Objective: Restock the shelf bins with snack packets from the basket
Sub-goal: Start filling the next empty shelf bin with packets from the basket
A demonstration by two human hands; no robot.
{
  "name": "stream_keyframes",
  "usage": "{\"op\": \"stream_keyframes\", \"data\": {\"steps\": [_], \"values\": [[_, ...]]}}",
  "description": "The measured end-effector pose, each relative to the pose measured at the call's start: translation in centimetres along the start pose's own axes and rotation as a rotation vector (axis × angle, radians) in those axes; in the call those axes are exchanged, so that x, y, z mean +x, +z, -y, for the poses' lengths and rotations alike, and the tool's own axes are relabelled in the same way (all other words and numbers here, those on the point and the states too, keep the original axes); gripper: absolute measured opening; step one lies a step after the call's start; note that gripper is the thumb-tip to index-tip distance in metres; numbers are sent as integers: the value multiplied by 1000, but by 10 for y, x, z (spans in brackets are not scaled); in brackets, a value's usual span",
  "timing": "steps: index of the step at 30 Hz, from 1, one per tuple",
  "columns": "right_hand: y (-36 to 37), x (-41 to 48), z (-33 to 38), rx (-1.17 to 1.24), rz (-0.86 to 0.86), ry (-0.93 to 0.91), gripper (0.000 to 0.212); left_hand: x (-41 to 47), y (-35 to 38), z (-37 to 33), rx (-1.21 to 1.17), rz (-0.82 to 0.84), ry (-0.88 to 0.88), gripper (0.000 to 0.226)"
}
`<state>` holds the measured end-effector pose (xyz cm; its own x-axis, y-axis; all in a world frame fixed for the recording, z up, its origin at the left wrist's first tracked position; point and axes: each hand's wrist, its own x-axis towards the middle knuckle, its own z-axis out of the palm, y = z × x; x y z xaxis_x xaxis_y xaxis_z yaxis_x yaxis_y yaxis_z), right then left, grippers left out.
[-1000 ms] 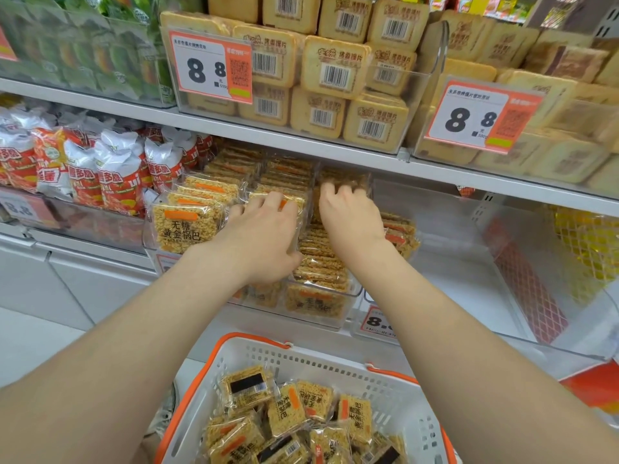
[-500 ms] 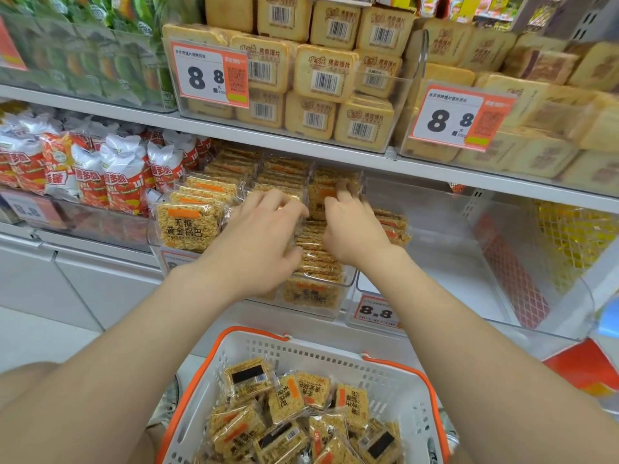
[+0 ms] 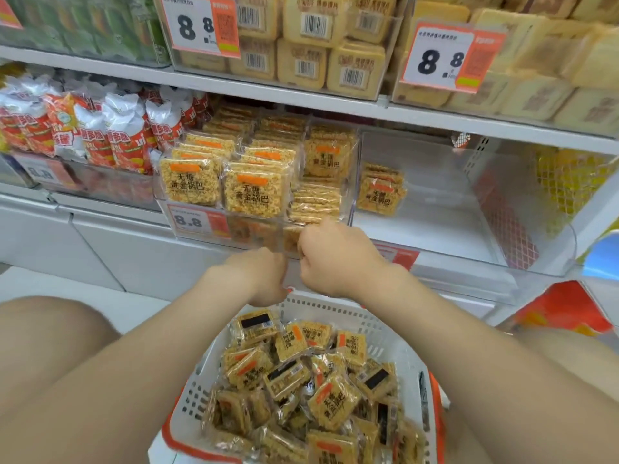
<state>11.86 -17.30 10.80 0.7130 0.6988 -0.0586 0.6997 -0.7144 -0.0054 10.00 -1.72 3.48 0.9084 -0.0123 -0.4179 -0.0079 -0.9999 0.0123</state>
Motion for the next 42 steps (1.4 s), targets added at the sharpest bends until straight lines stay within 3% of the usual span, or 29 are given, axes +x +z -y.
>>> {"op": "stream_keyframes", "data": {"steps": [6, 9, 13, 17, 21, 28, 30, 32, 34, 37, 39, 42], "values": [[26, -8, -4, -60, 338, 1, 22, 32, 48, 3, 57, 190, -1, 38], [26, -7, 1, -35, 455, -9, 28, 51, 64, 7, 68, 205, -47, 40], [29, 1, 5, 1, 424, -32, 23, 63, 93, -11, 87, 195, -85, 36], [31, 6, 9, 4, 436, -56, 31, 68, 148, -10, 26, 141, -222, 63], [36, 9, 11, 16, 464, -57, 29, 73, 189, -2, -50, 140, -345, 66], [41, 13, 11, -3, 499, -67, 19, 70, 197, 3, -131, -131, -359, 62], [39, 13, 8, -14, 508, -65, 12, 68, 196, 8, -291, -259, -322, 58], [35, 13, 2, -22, 504, -55, 29, 63, 181, 8, -725, -284, -252, 53], [29, 10, -8, -14, 467, -48, 39, 54, 154, 2, -1110, -176, -163, 41], [22, 3, -22, 17, 396, -45, 48, 34, 105, 0, -1513, 127, -105, 33], [16, -3, -26, 29, 341, -62, 47, 20, 78, -1, -1629, 269, -8, 31], [10, -11, -29, 29, 240, -65, 37, 2, 46, -4, -1609, 312, 85, 35]]}}
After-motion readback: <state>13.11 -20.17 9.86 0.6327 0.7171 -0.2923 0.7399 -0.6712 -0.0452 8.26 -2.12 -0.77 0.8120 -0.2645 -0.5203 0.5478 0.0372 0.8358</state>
